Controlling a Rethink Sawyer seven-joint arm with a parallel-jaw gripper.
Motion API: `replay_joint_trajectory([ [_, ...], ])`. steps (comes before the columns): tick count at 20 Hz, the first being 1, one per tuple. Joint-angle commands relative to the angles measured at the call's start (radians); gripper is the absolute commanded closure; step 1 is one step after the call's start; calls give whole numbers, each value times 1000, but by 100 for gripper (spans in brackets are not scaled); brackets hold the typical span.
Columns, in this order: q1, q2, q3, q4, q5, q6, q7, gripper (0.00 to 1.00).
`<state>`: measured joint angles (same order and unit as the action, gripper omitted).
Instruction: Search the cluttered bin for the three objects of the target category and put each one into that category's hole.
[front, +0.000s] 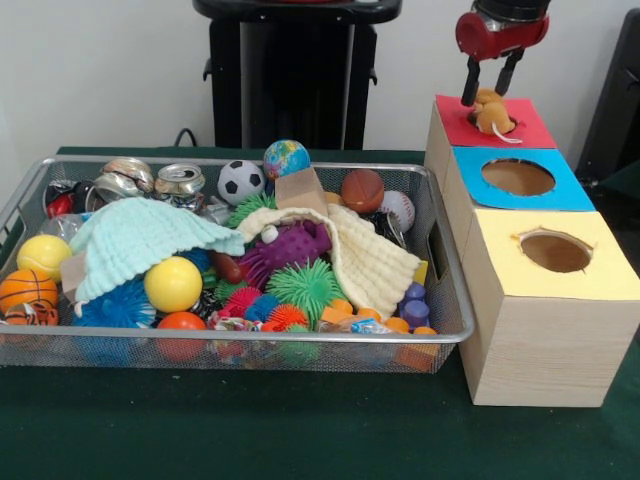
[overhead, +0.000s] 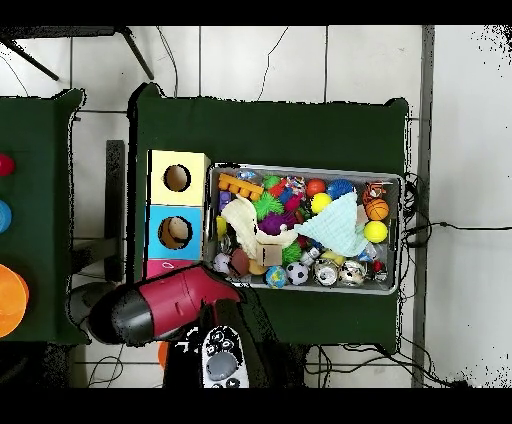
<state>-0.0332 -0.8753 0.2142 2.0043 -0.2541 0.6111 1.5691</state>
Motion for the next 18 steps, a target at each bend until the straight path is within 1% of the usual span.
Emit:
replay_joint_trajectory([
  [1,-3,-1,-17,-81,52,95,168,0],
  [18,12,5,-26,-100,60,117,159,0],
])
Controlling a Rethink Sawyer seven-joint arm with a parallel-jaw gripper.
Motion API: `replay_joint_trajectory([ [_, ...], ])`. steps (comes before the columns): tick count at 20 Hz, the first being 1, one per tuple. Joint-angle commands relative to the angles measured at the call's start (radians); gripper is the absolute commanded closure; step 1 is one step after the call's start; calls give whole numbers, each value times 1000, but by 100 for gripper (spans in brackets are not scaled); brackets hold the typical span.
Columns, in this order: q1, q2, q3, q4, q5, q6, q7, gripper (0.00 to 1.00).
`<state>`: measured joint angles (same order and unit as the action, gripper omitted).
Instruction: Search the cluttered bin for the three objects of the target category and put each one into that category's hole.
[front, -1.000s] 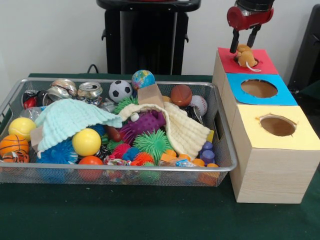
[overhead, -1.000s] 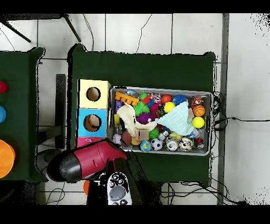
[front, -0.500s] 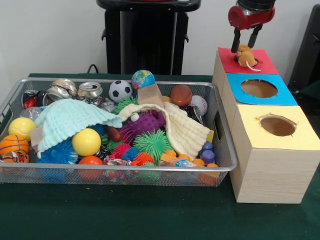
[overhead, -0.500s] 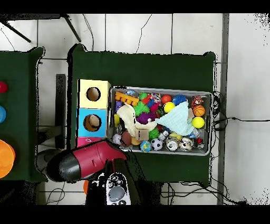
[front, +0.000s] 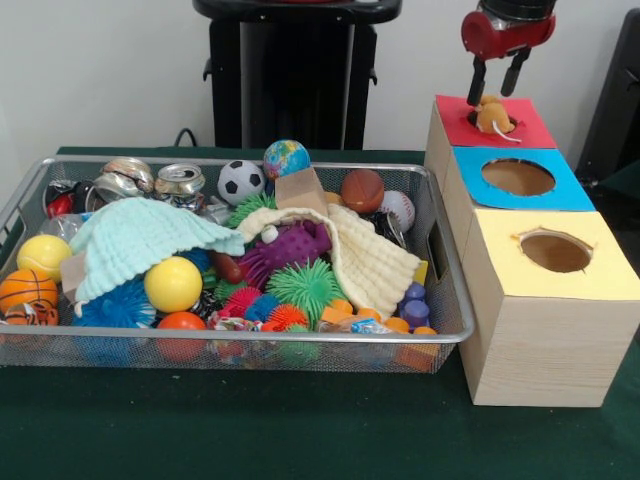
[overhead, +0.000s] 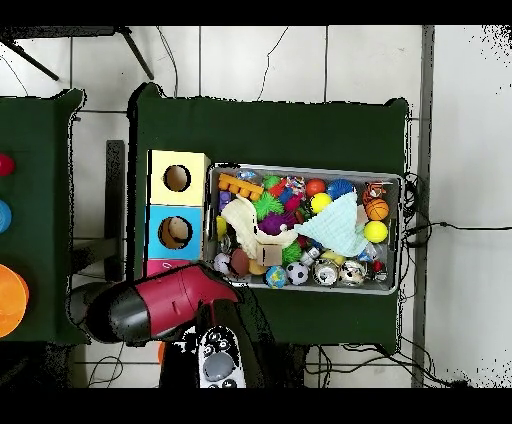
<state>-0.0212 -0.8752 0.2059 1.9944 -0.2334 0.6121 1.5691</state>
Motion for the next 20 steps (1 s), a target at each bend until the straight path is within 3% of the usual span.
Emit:
replay_joint_trajectory([
  [1,1,5,-19,-92,37,115,159,0],
  [7,4,4,-21,-90,39,107,156,0],
  [8,4,4,-21,-89,40,104,154,100],
  [20,3,1,-21,-80,15,98,117,100],
])
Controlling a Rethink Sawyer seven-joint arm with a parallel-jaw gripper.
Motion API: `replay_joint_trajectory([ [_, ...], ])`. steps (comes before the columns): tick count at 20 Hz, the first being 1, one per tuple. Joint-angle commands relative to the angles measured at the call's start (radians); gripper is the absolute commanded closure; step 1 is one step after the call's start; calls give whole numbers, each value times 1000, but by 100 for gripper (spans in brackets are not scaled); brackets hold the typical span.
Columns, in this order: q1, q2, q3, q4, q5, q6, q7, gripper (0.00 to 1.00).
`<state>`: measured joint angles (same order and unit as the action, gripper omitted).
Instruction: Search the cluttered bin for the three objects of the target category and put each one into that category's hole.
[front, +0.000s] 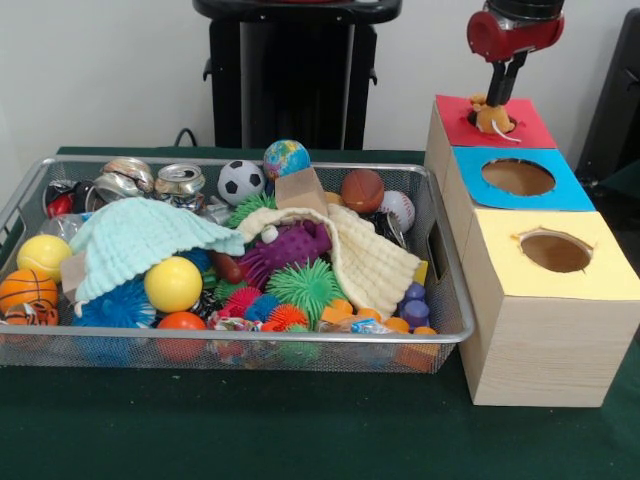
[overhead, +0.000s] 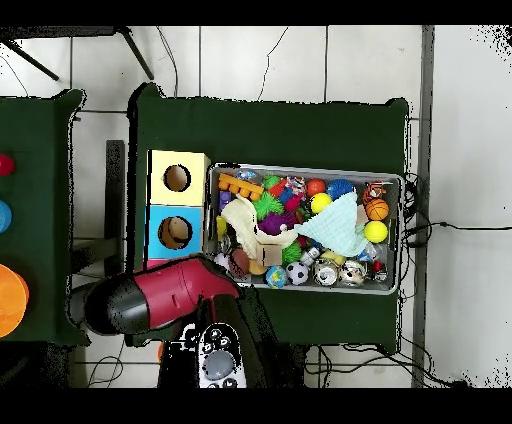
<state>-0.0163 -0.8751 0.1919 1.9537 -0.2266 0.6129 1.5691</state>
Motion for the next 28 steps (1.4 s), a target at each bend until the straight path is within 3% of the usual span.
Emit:
replay_joint_trajectory([
  [1,0,2,-10,-42,6,101,119,100],
  [10,-7,50,-18,-44,10,63,132,100],
  [21,-23,257,6,-5,24,-214,179,100],
  [28,-18,299,3,22,20,-324,186,100],
])
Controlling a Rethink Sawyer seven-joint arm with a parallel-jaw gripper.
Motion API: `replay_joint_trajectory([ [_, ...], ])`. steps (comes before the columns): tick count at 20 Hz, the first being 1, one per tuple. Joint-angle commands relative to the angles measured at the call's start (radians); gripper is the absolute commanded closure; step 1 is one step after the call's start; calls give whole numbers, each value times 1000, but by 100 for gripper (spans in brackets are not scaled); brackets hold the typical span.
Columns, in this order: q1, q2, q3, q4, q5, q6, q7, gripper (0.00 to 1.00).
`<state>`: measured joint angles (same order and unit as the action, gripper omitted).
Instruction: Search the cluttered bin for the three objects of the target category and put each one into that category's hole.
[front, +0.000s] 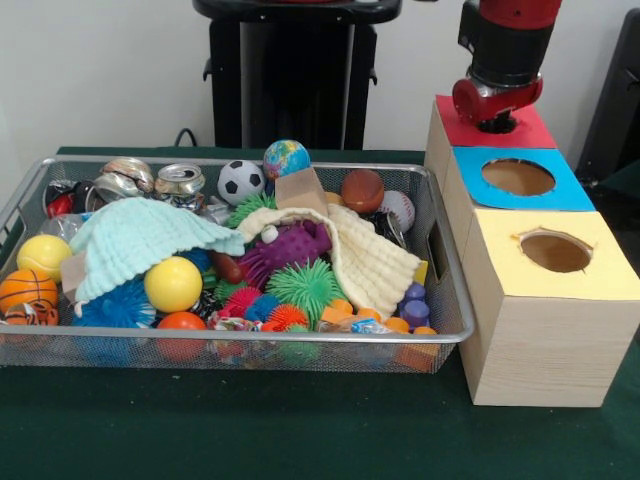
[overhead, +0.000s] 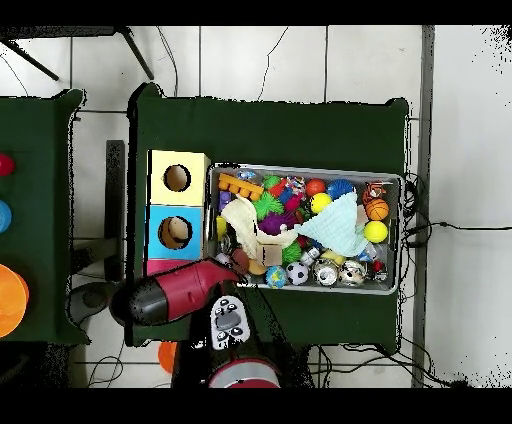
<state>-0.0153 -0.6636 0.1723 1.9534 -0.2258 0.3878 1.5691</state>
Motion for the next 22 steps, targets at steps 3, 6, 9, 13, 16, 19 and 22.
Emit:
replay_joint_trajectory([
  [3,-2,32,4,20,34,-42,181,100],
  [6,12,-12,-11,12,43,18,172,100],
  [9,21,-38,-21,0,47,61,165,100],
  [13,36,-55,-34,-13,49,94,167,100],
  [16,42,-78,-39,-18,55,130,164,100],
  [19,48,-101,-49,-37,61,194,156,100],
  [22,57,-114,-65,-65,59,267,148,100],
])
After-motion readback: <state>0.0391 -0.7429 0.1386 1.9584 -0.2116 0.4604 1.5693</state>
